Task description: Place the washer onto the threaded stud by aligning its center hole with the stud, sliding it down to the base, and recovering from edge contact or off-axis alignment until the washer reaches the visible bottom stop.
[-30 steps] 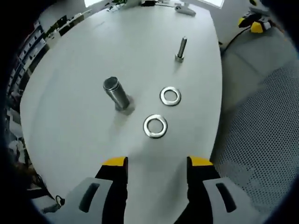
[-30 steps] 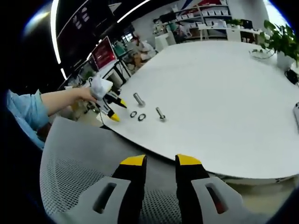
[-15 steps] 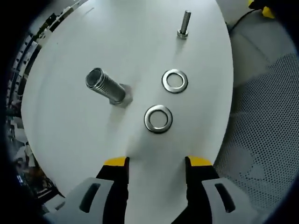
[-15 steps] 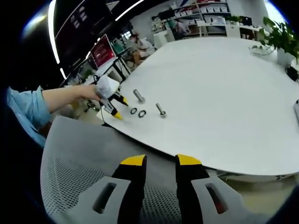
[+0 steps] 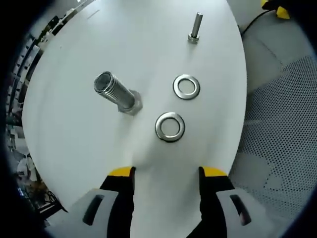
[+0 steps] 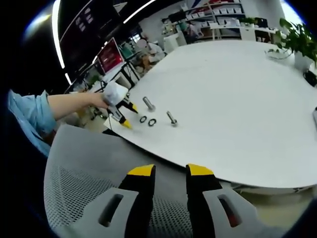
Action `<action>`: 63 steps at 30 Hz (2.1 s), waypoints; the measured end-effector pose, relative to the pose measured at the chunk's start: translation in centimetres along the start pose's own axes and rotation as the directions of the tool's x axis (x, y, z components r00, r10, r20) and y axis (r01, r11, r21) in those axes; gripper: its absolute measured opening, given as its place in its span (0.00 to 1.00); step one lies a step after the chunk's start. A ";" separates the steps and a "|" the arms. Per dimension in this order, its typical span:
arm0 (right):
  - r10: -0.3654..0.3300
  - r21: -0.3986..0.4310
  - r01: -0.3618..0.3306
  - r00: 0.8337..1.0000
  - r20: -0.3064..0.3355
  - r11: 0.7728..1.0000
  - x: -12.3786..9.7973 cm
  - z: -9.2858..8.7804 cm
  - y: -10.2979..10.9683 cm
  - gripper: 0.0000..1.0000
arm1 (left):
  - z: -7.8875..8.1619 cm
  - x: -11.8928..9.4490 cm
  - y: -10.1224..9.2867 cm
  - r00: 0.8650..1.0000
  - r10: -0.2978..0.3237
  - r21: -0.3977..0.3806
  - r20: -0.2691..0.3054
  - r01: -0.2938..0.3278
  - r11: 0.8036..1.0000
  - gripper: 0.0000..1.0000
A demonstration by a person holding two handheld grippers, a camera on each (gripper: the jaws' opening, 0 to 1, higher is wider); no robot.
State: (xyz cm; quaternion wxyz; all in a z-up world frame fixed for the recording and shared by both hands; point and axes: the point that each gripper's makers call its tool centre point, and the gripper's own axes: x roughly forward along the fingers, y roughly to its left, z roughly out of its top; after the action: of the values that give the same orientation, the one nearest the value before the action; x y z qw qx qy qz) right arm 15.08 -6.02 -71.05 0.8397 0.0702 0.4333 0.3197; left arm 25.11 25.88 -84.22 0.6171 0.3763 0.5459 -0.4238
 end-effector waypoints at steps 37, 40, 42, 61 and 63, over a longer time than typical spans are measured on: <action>0.014 0.004 -0.014 0.999 0.040 1.000 -0.1 0.6 0.1 0.27 | 4.9 0.2 -2.1 0.999 -0.045 0.089 0.027 0.043 0.995 0.22; 0.015 0.003 -0.016 0.999 0.042 1.000 -0.1 0.6 0.1 0.27 | 5.6 0.3 -2.2 0.997 -0.020 0.118 0.070 0.012 0.993 0.31; 0.016 0.006 -0.016 0.999 0.045 1.000 -0.1 0.7 0.1 0.27 | 5.8 0.4 -2.3 0.997 -0.019 0.114 0.074 0.010 0.993 0.39; 0.016 0.009 -0.016 0.999 0.040 1.000 -0.1 0.5 0.1 0.27 | 6.4 0.6 -1.7 0.999 -0.018 0.114 0.045 0.012 0.993 0.34; 0.015 0.011 -0.016 0.999 0.042 1.000 -0.1 0.5 0.1 0.27 | 6.4 0.7 -1.7 0.999 -0.017 0.113 0.043 0.012 0.994 0.34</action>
State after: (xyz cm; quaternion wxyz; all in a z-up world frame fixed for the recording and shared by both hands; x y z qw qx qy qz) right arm 15.37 -5.92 -70.59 0.8456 0.0850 0.4169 0.3223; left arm 25.77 19.28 -84.10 0.6037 0.3972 0.5101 -0.4665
